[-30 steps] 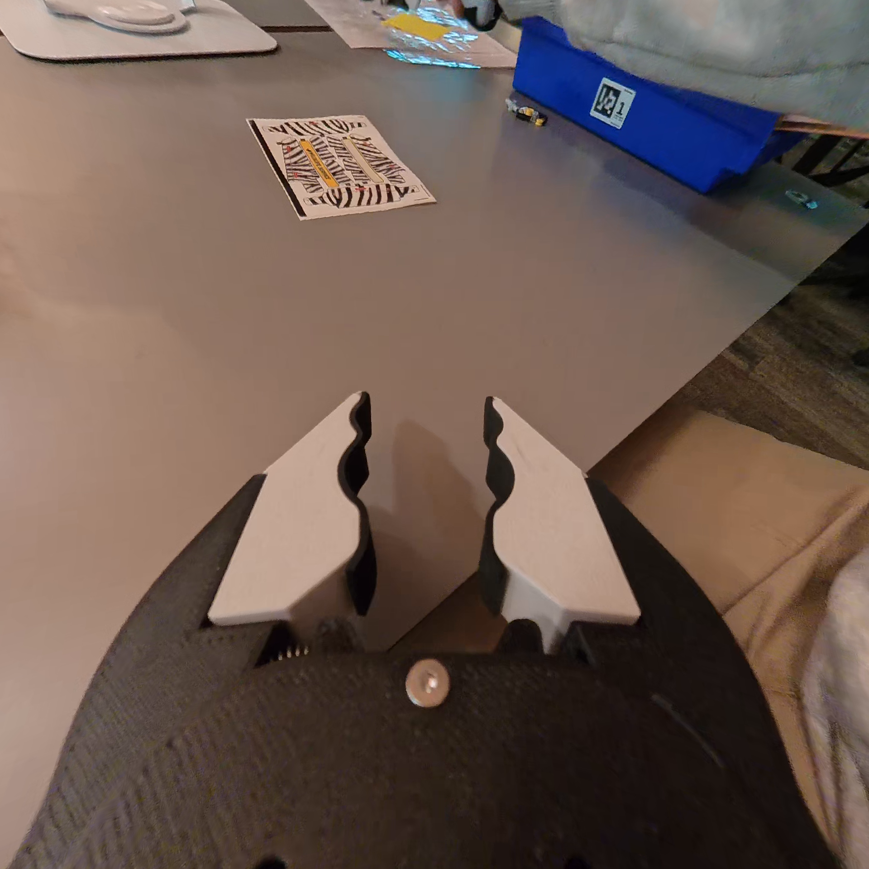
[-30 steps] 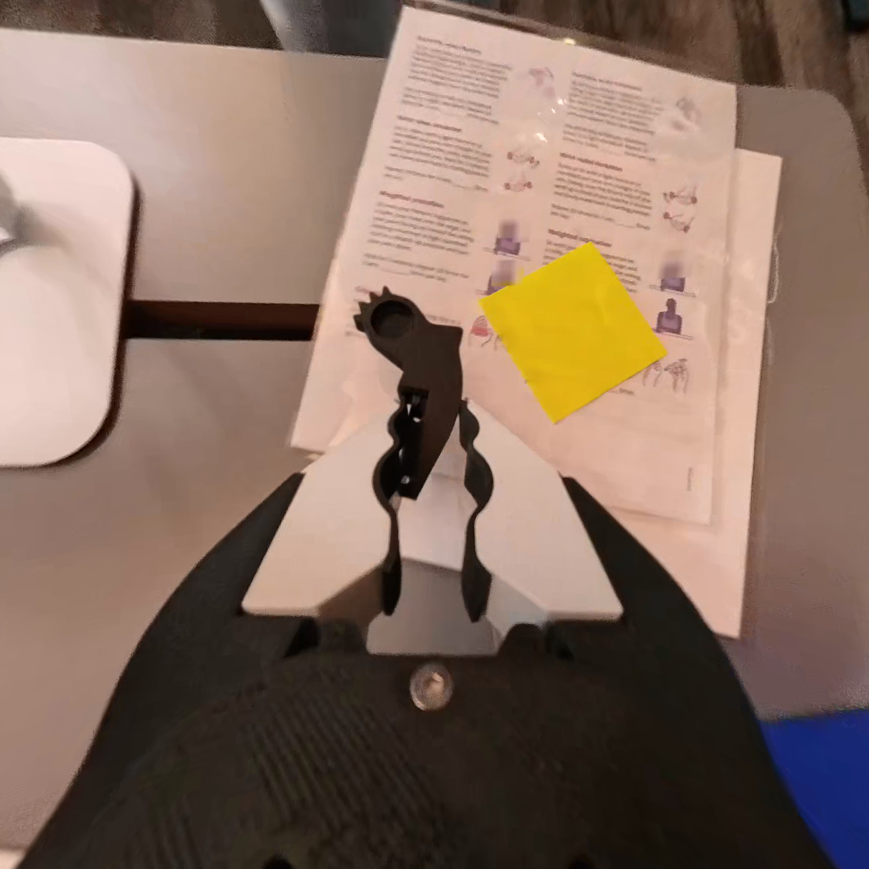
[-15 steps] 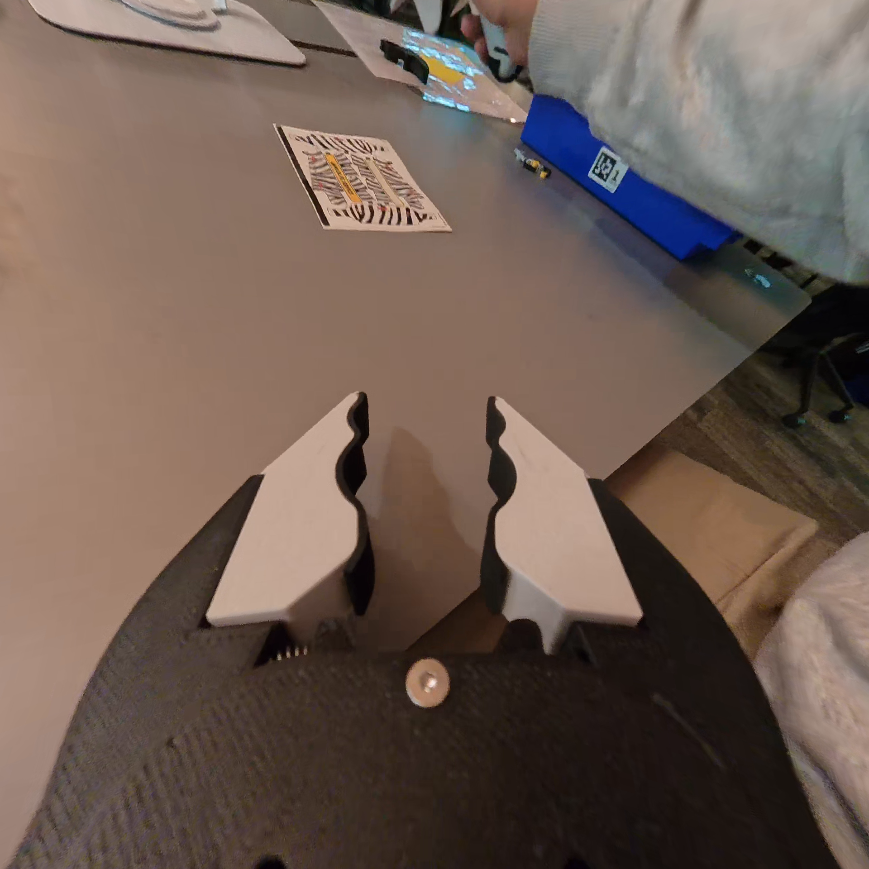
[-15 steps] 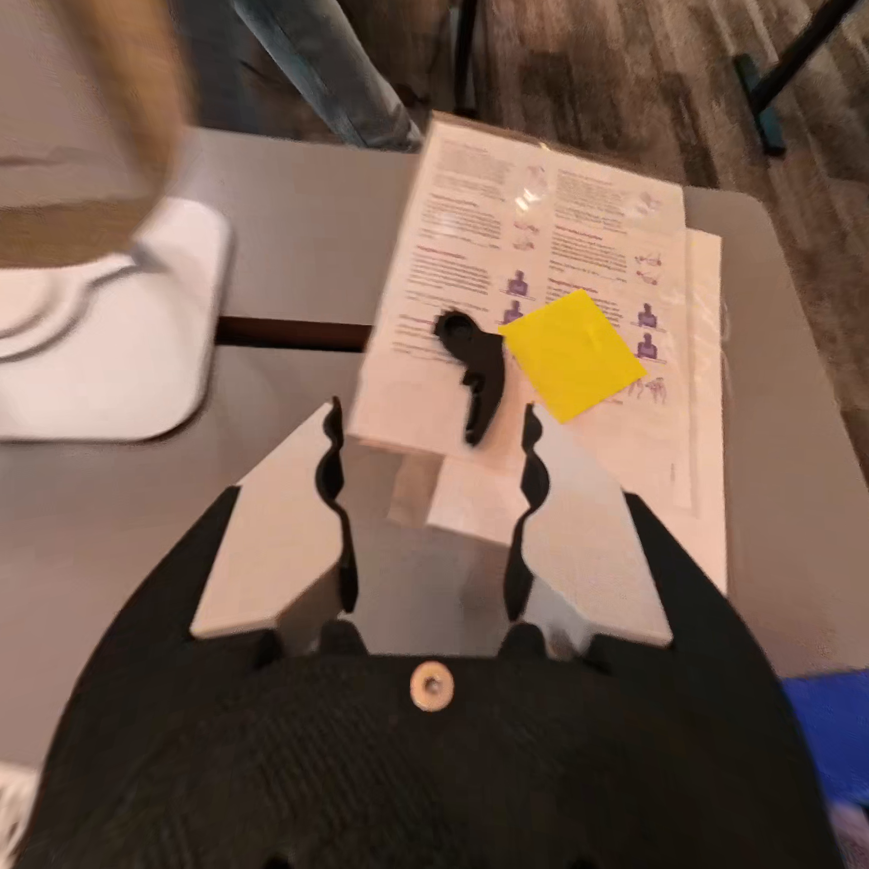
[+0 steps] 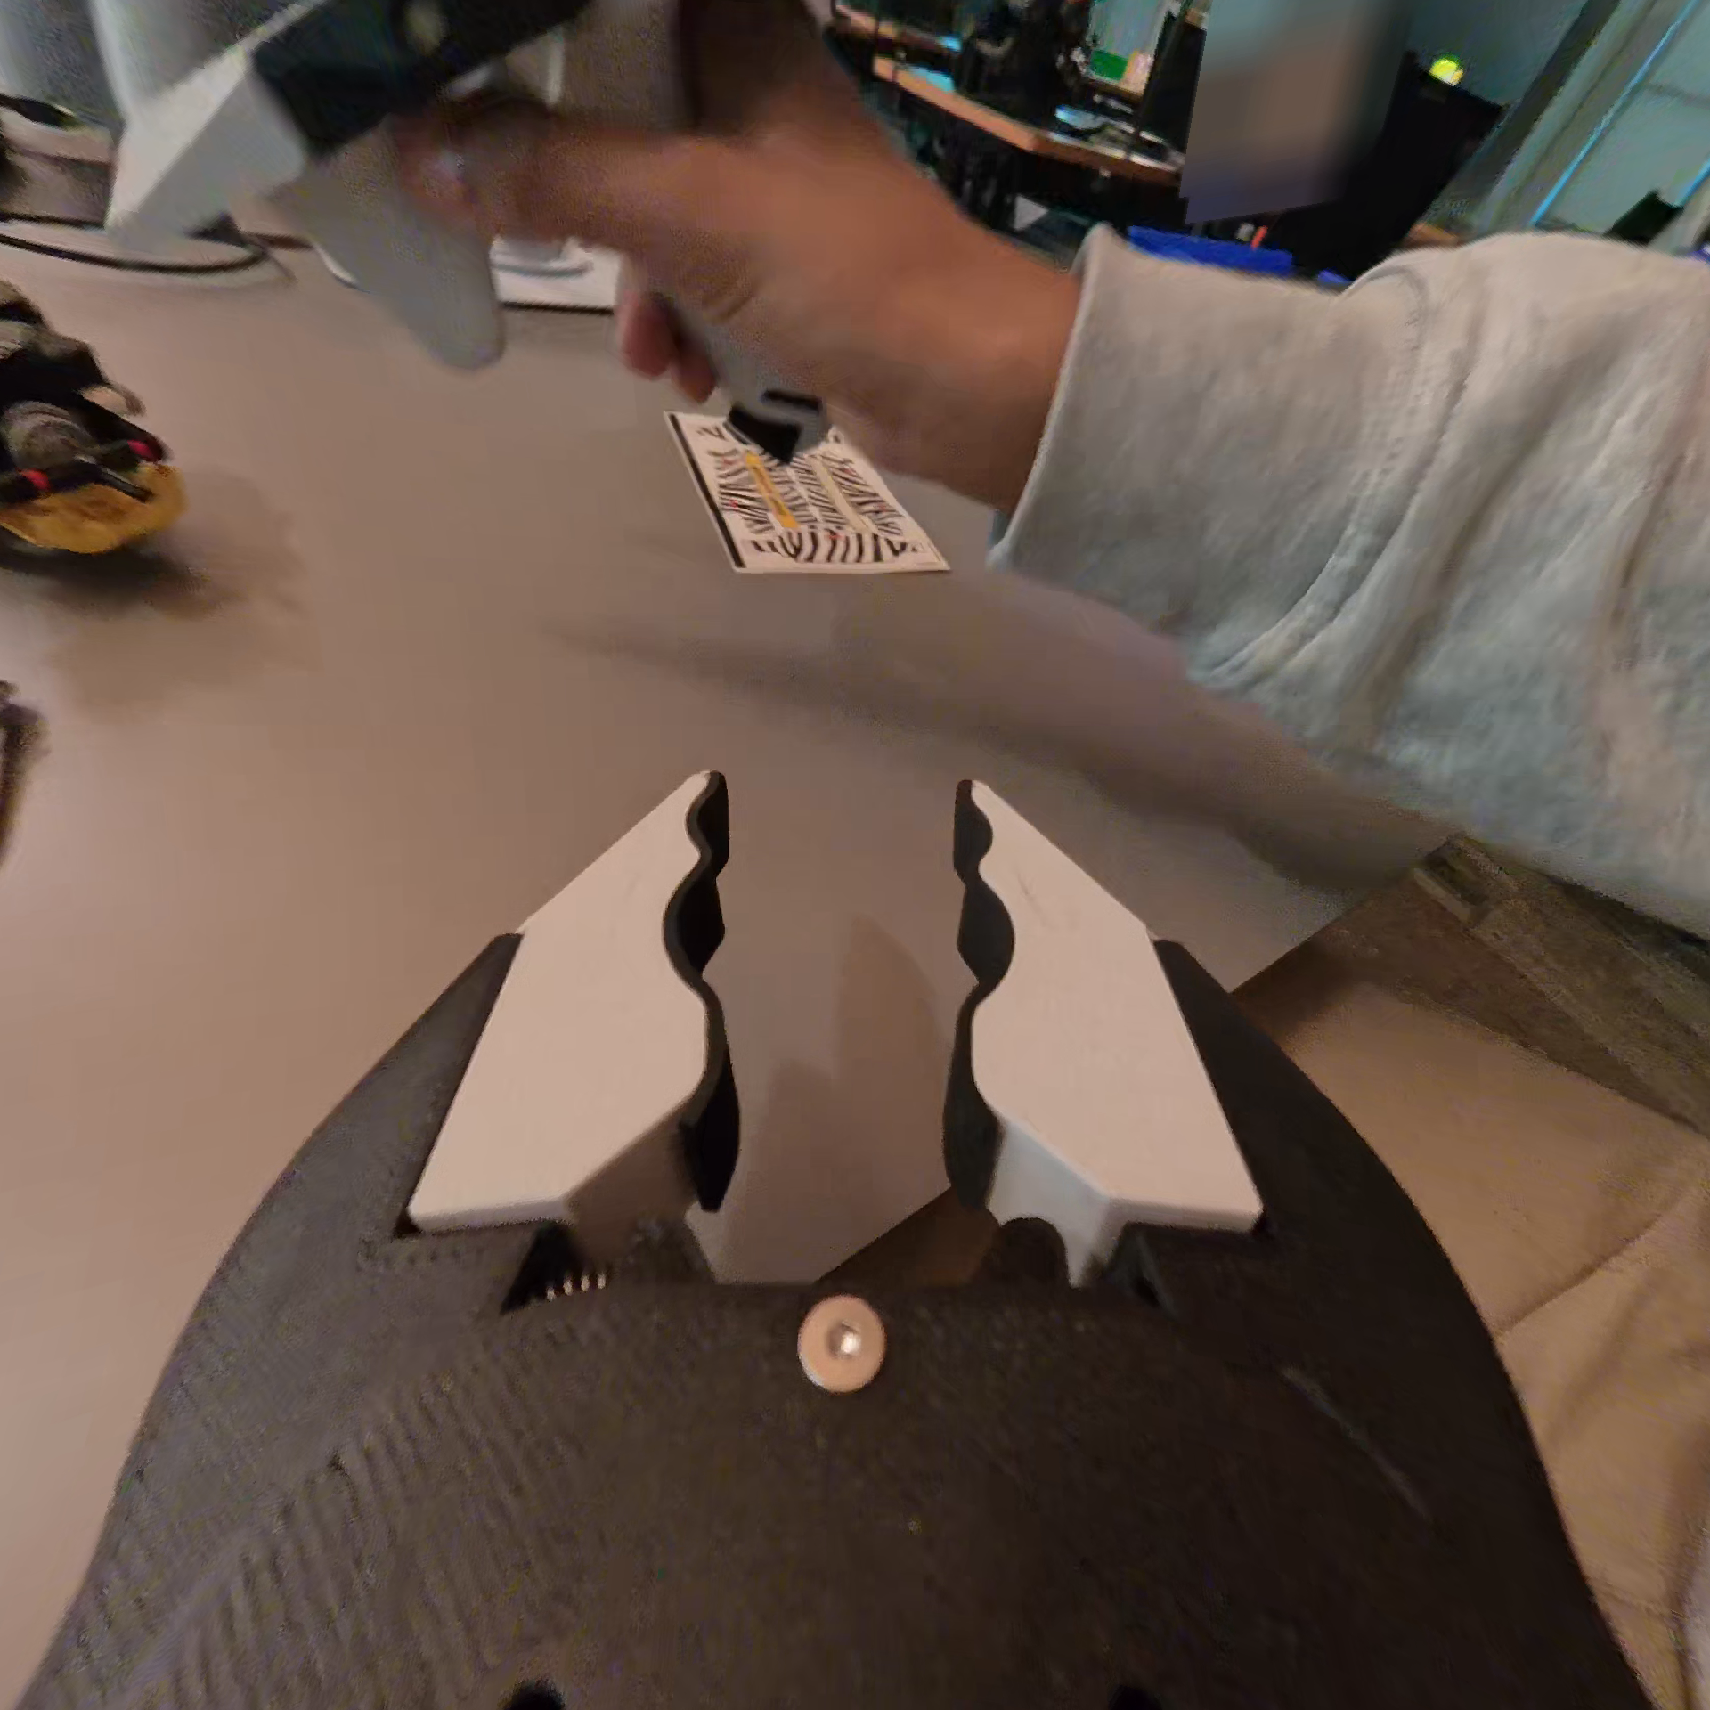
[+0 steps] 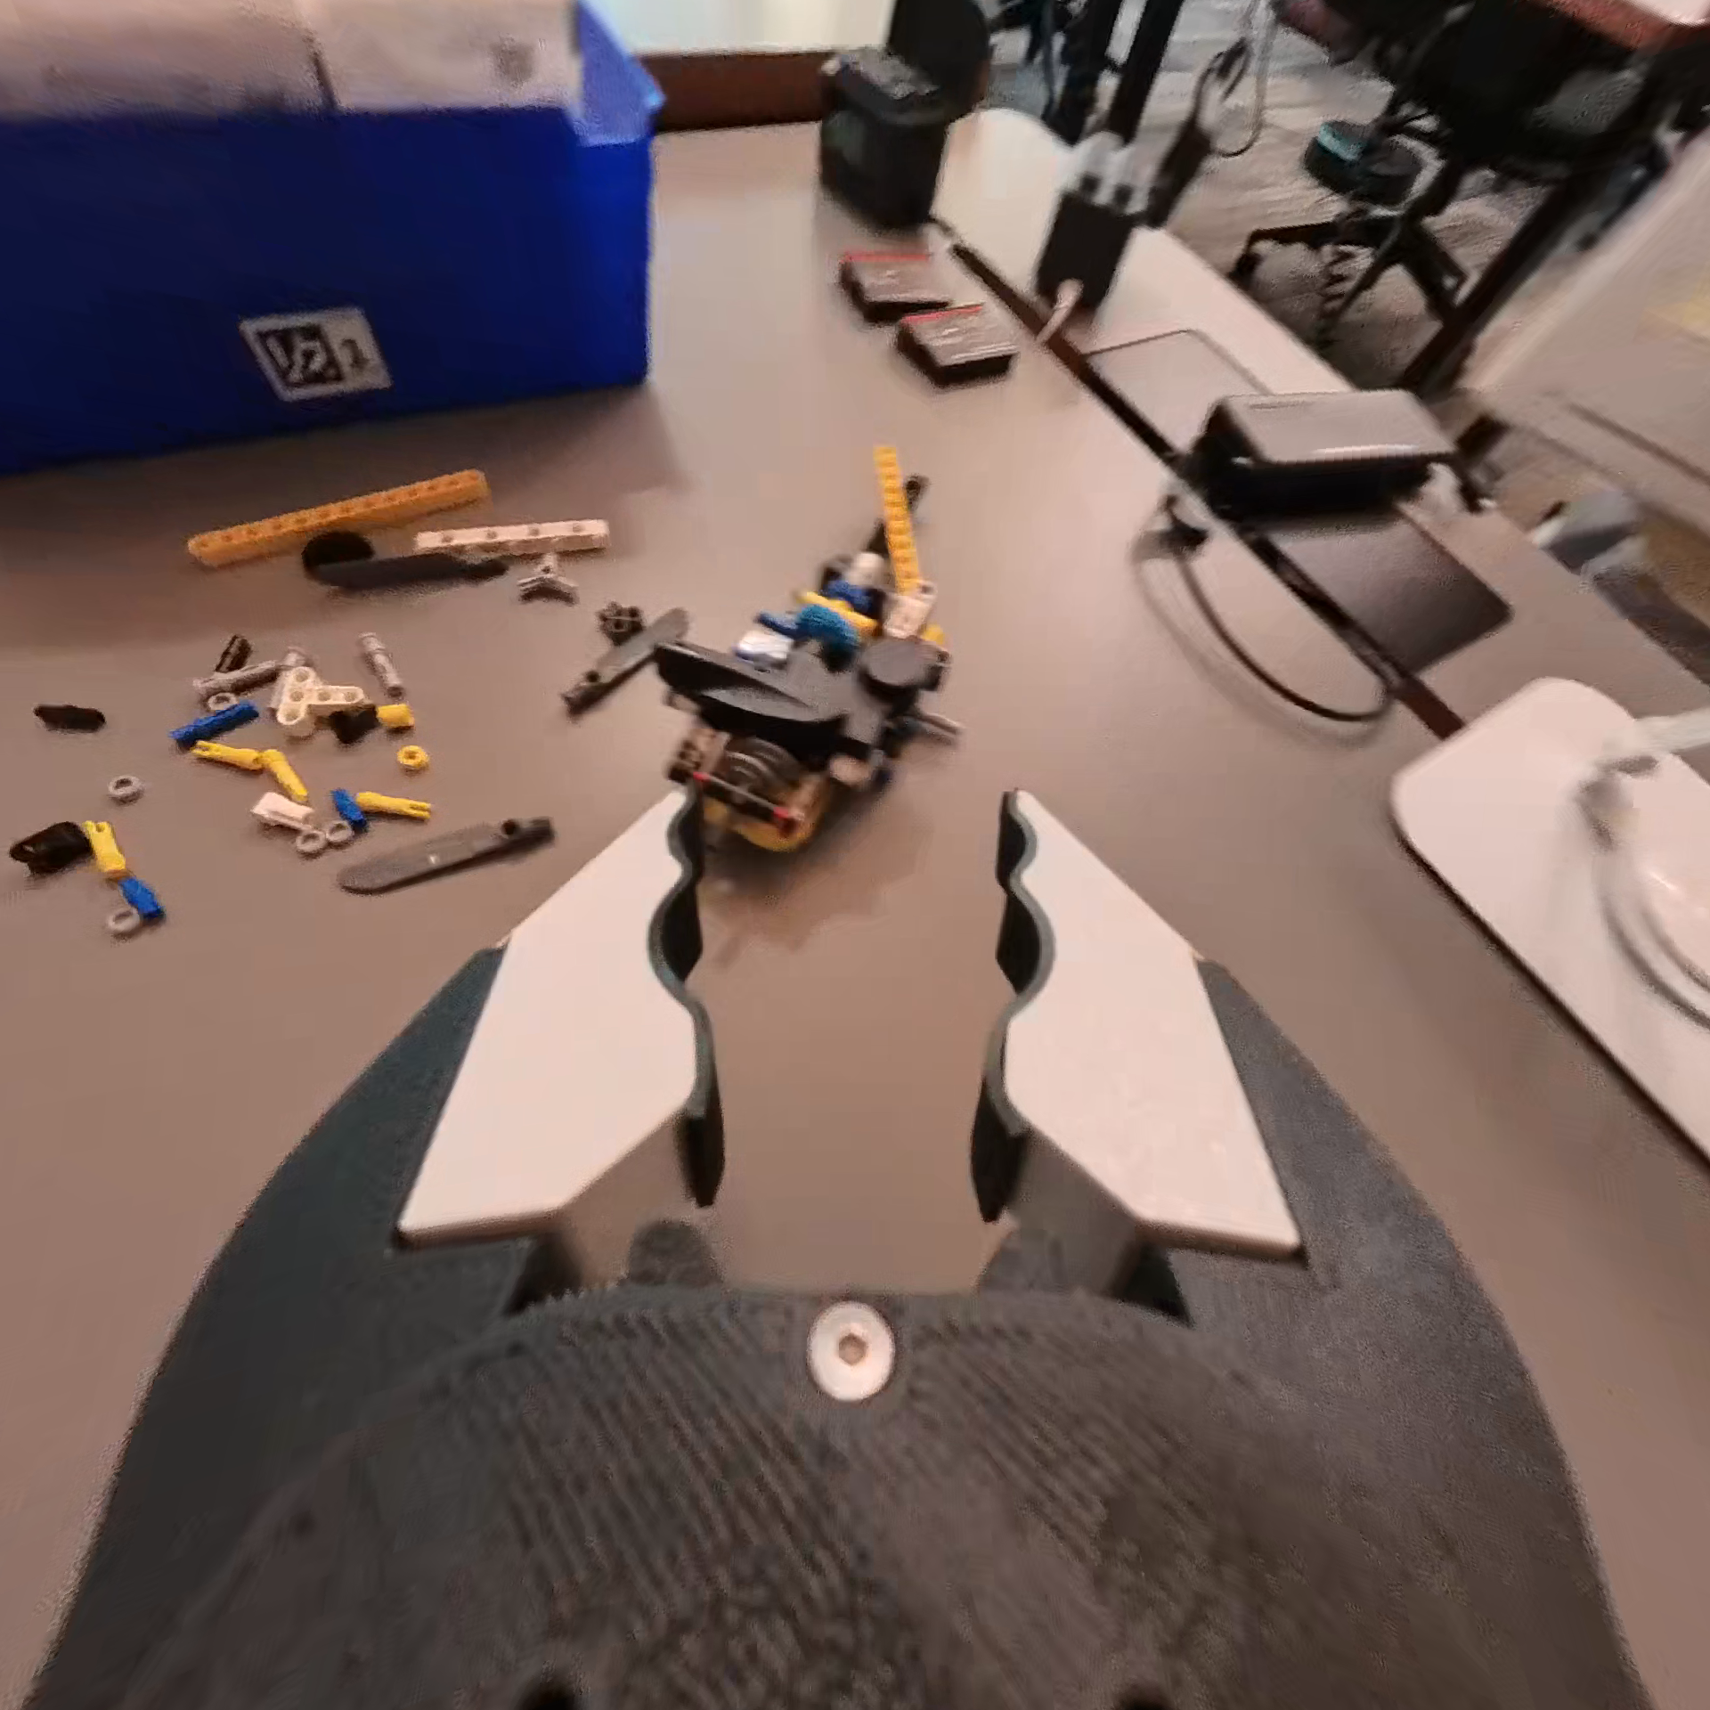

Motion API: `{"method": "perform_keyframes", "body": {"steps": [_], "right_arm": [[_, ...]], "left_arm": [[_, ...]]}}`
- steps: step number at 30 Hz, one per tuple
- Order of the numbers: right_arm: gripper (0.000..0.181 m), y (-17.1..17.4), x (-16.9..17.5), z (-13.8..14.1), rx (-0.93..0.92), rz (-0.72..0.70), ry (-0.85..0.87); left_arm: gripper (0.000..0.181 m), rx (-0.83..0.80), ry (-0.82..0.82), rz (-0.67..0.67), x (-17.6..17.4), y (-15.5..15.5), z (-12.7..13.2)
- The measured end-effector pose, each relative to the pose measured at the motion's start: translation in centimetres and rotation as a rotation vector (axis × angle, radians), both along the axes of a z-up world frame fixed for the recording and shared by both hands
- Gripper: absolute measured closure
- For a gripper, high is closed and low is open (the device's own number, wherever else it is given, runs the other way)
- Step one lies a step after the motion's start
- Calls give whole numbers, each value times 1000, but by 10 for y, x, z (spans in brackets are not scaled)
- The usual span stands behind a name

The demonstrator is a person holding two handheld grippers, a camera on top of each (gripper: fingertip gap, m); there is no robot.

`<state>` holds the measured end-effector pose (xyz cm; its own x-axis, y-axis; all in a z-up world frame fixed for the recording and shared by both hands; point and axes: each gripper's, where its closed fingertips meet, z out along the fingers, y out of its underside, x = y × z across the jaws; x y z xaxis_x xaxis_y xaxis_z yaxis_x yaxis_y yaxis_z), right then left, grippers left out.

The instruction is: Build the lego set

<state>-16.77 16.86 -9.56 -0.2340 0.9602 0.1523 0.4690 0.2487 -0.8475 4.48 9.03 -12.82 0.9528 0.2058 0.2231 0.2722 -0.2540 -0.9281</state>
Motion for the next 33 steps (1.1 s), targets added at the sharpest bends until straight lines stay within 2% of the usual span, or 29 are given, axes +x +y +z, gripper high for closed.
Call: {"method": "perform_keyframes", "body": {"steps": [5,9,15,20,33], "right_arm": [[117,-38,-30,-21,37,21,-45],[115,-43,-42,-32,7,-12,-81],[111,-42,-54,-47,73,-59,-99],[123,-36,-59,-49,137,-80,-98],[133,-28,-45,-38,136,-31,-76]], "left_arm": [[134,53,-32,85,-28,-16,10],[134,78,-87,124,-47,-24,12],[134,82,-71,147,-59,-26,16],[134,75,-55,167,-66,-27,15],[134,67,-76,157,-64,-24,11]]}}
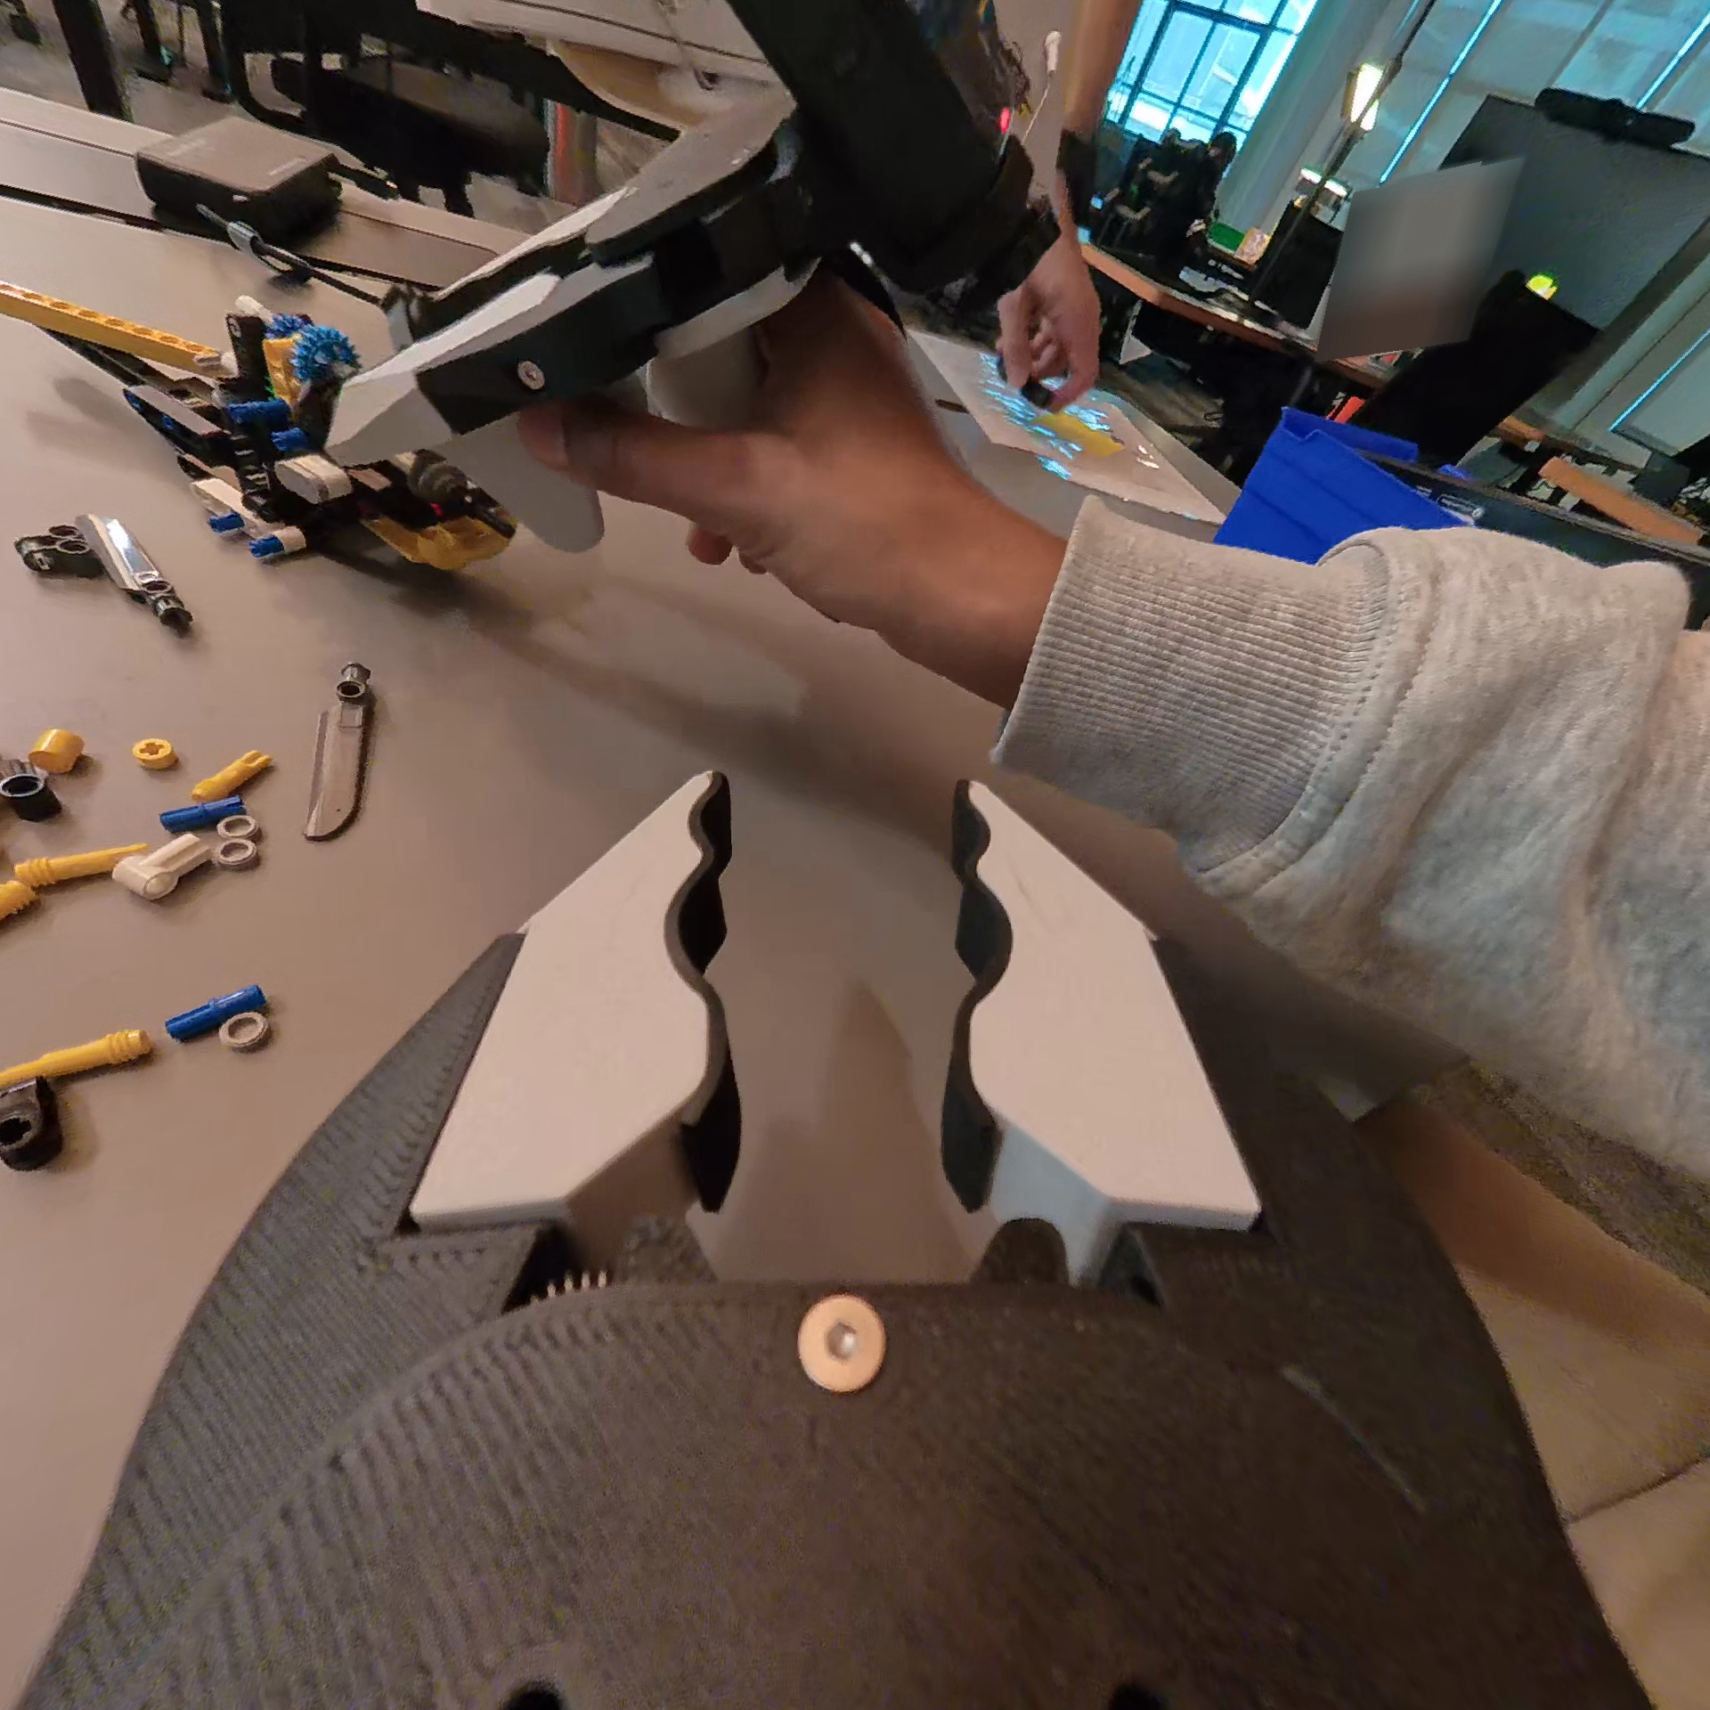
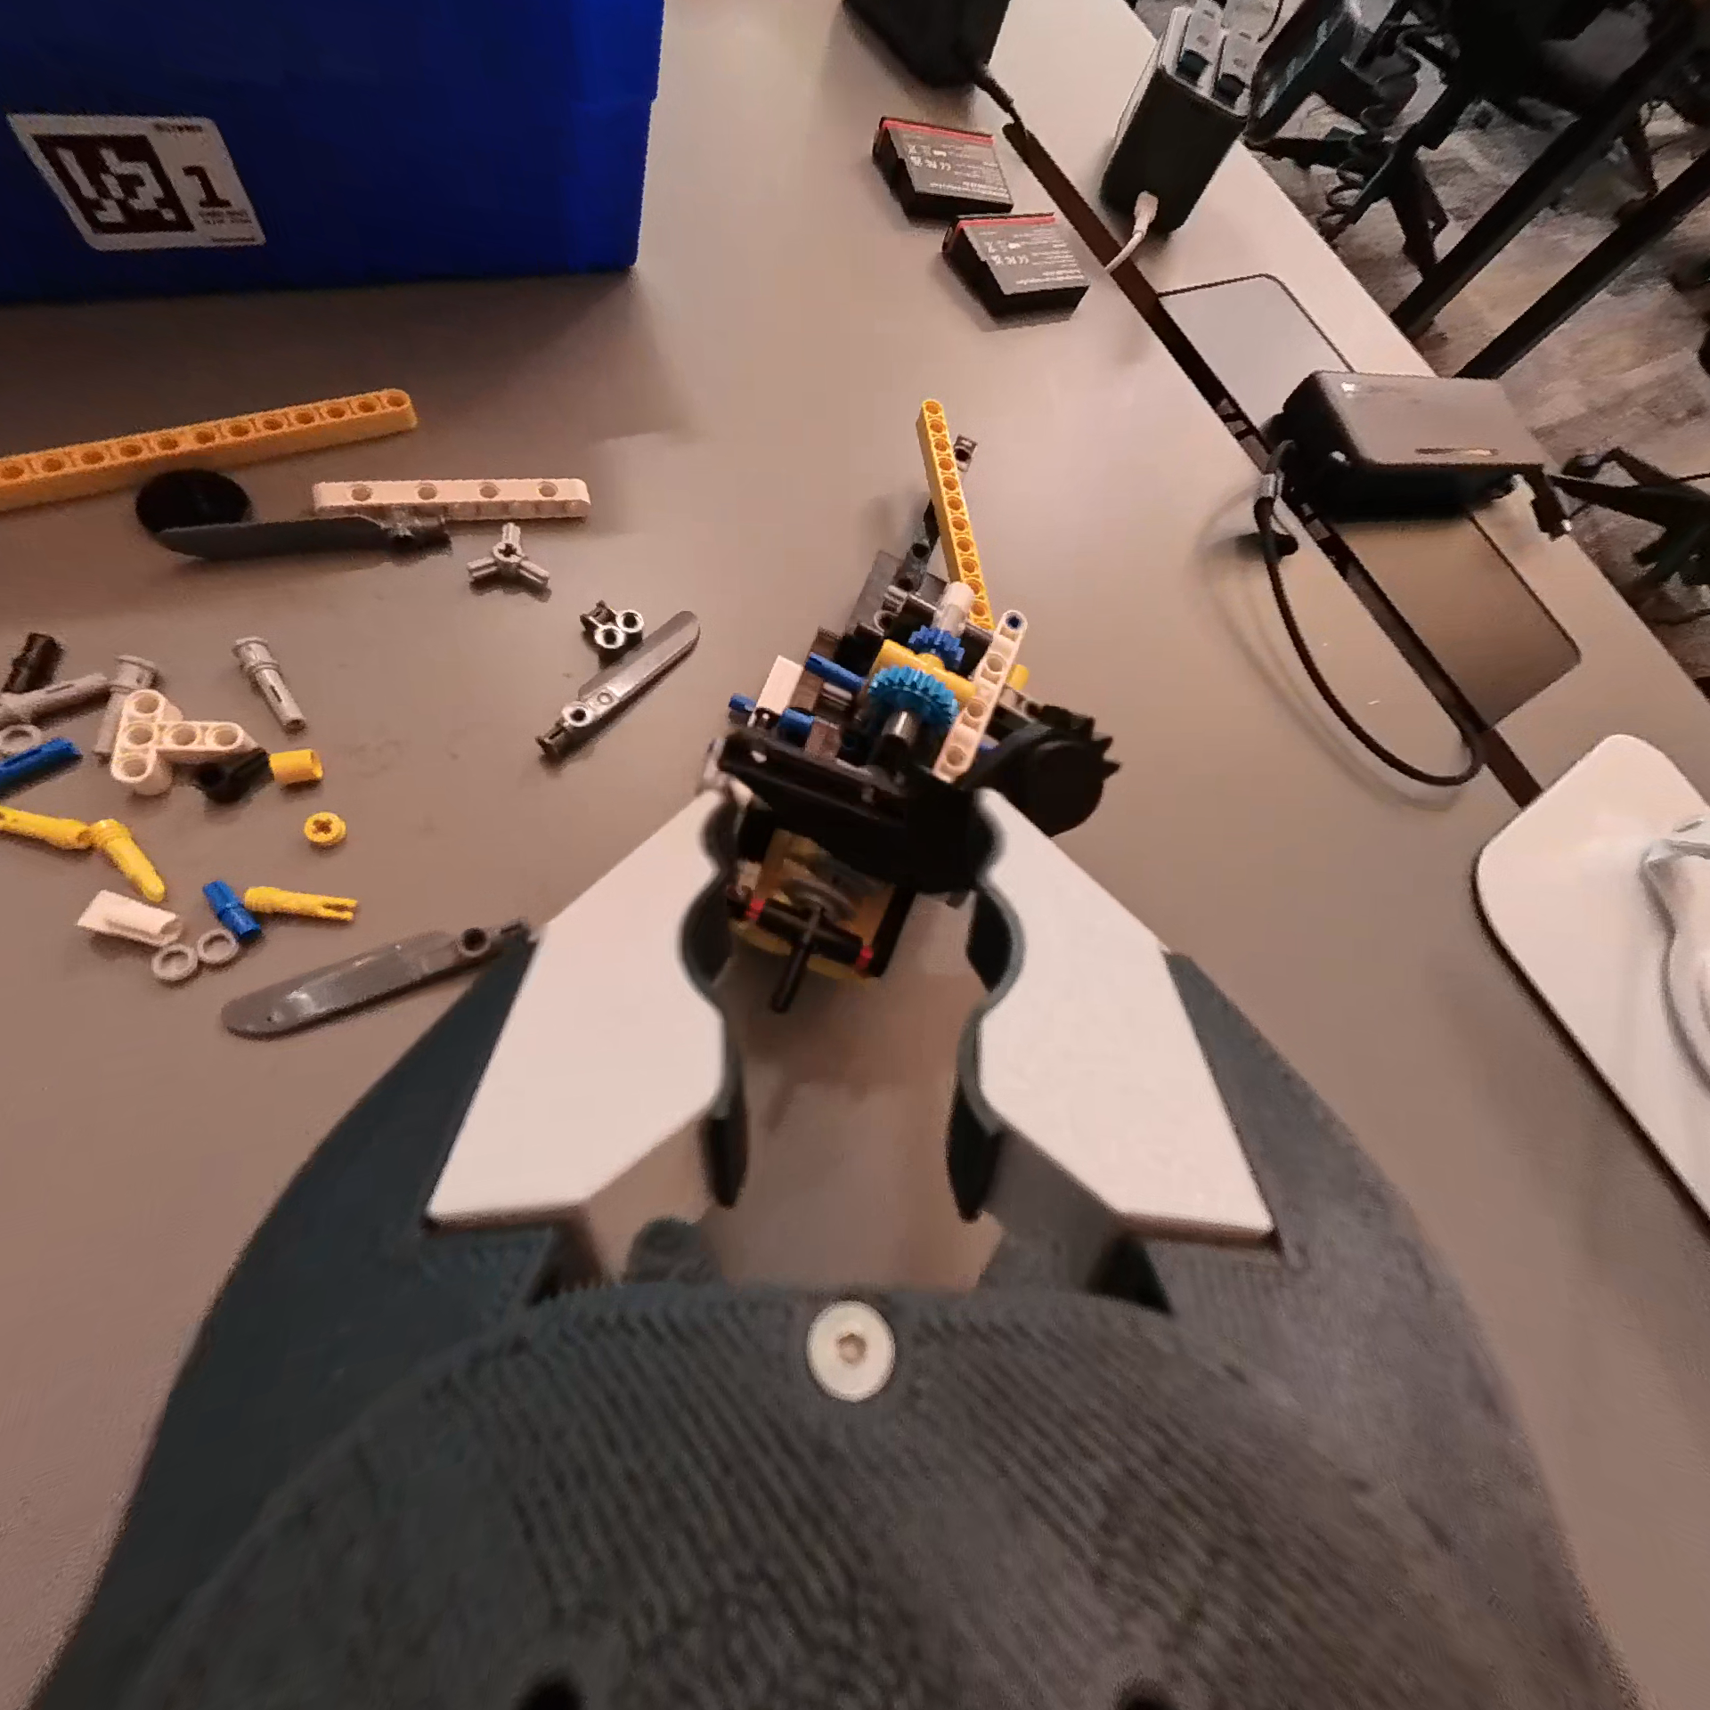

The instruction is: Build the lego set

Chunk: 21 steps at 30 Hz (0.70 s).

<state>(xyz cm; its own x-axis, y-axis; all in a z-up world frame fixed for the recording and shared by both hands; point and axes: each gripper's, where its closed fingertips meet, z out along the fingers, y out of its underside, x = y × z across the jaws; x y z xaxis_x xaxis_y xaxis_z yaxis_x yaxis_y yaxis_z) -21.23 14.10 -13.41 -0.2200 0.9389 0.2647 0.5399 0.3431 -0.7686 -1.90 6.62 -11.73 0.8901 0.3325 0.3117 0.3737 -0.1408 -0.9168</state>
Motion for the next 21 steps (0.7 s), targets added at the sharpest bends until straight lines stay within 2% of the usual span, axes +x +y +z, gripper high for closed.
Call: {"method": "perform_keyframes", "body": {"steps": [1,3,7,9,11,12,13,16,21], "right_arm": [[147,2,1,1,7,1,6],[147,1,4,2,-4,21,11],[114,4,4,5,3,38,18],[106,11,5,14,23,57,38],[108,19,4,20,19,100,31],[115,21,4,19,8,131,-6],[113,25,3,16,2,135,-50],[94,25,2,0,-70,143,-203],[87,20,-5,-13,-359,125,-288]], "left_arm": [[134,0,-2,-2,0,0,0],[134,1,-4,-4,1,1,0],[134,0,-5,-4,1,0,0],[134,-2,-6,-3,0,-1,-1],[134,0,-3,1,-1,-2,0],[134,3,-4,5,-2,-3,0],[134,8,-10,6,-3,-3,1],[134,18,-41,-5,-2,-1,-1],[134,10,-22,4,-4,-3,0]]}}
